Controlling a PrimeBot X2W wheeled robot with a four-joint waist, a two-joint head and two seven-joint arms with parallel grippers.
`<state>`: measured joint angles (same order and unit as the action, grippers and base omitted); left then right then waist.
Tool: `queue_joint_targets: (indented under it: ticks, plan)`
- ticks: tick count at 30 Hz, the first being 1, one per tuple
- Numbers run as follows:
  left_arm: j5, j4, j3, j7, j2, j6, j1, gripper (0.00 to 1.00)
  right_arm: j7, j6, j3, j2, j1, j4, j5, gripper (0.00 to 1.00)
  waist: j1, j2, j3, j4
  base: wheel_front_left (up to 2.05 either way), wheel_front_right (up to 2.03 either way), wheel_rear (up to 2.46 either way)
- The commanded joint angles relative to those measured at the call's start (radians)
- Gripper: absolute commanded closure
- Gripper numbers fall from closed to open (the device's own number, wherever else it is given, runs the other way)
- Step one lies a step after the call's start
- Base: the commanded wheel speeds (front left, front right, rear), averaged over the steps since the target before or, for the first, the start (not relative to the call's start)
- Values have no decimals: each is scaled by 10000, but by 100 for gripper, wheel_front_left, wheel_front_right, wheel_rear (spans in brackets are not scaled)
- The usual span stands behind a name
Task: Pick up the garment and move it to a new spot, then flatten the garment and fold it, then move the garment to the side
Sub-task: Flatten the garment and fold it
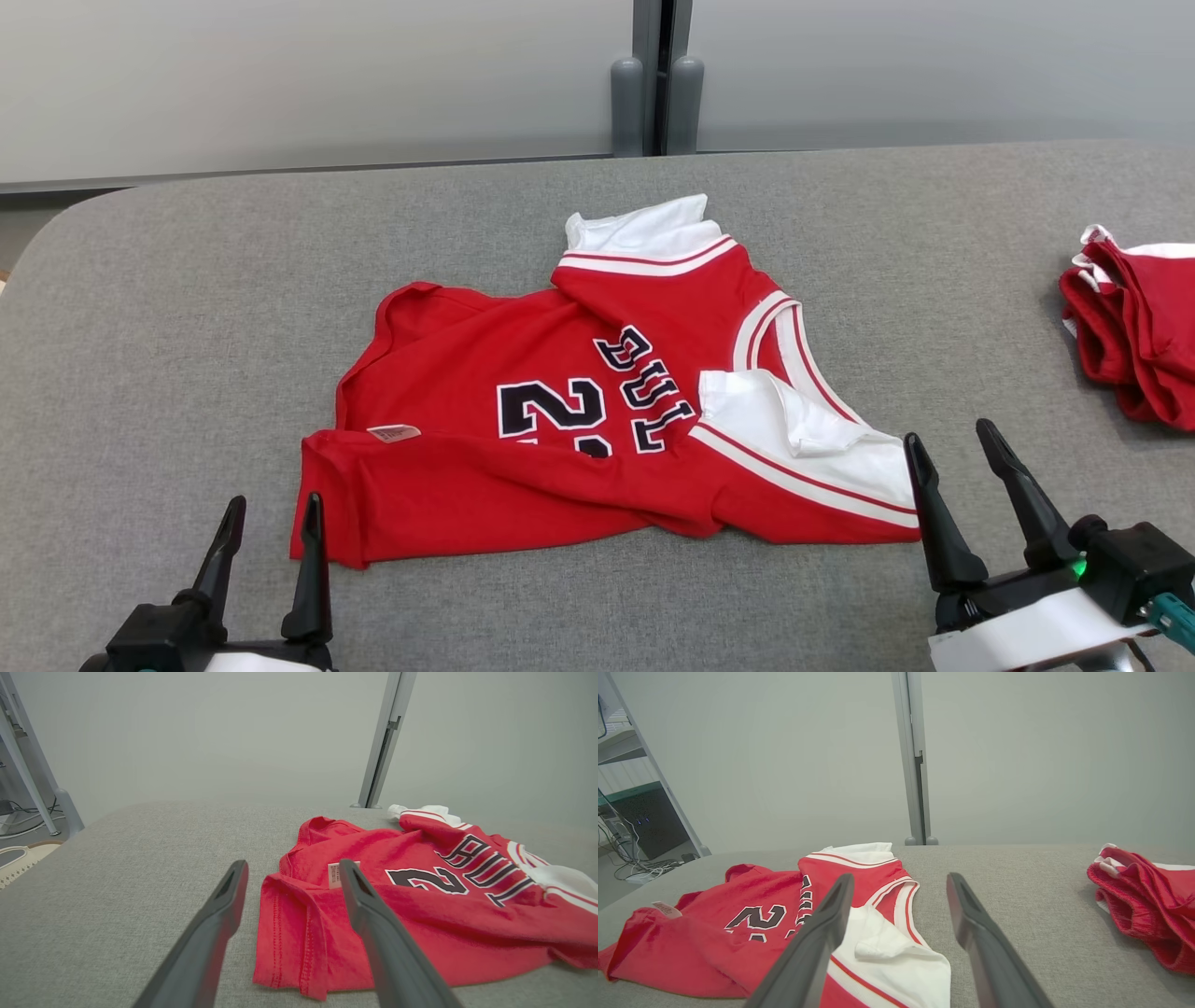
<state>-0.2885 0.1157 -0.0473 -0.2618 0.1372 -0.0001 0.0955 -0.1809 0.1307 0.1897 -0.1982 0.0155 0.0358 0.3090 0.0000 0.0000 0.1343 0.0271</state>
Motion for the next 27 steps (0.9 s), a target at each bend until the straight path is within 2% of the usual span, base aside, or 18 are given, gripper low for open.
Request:
queue_joint_targets:
  ticks: [1,10,14,21,26,27]
  plan:
    - [65,33,14,-36,46,-46,-32,0,55,-1,-38,24,59,-57,-24,0,0,0,-19,-5,0,0,0]
    - [-10,249,-117,20,66,-107,-261,0,354,-1,-83,39,48,-181,2,0,0,0,-23,-6,0,0,0]
    - [-57,669,-377,116,57,-333,-633,0,542,-1,-4,56,-41,220,102,0,0,0,220,45,0,0,0]
    - [-574,2425,-608,177,-119,-789,-1365,0,728,-1,62,219,-285,1805,444,0,0,0,749,64,0,0,0]
    - [-1257,3518,-413,294,-264,-971,-1748,0,642,-1,214,372,-746,2838,663,0,0,0,974,56,0,0,0]
    - [-1400,3701,-366,346,-286,-985,-1794,5,588,-1,272,409,-871,2991,745,0,0,0,1006,58,0,0,0]
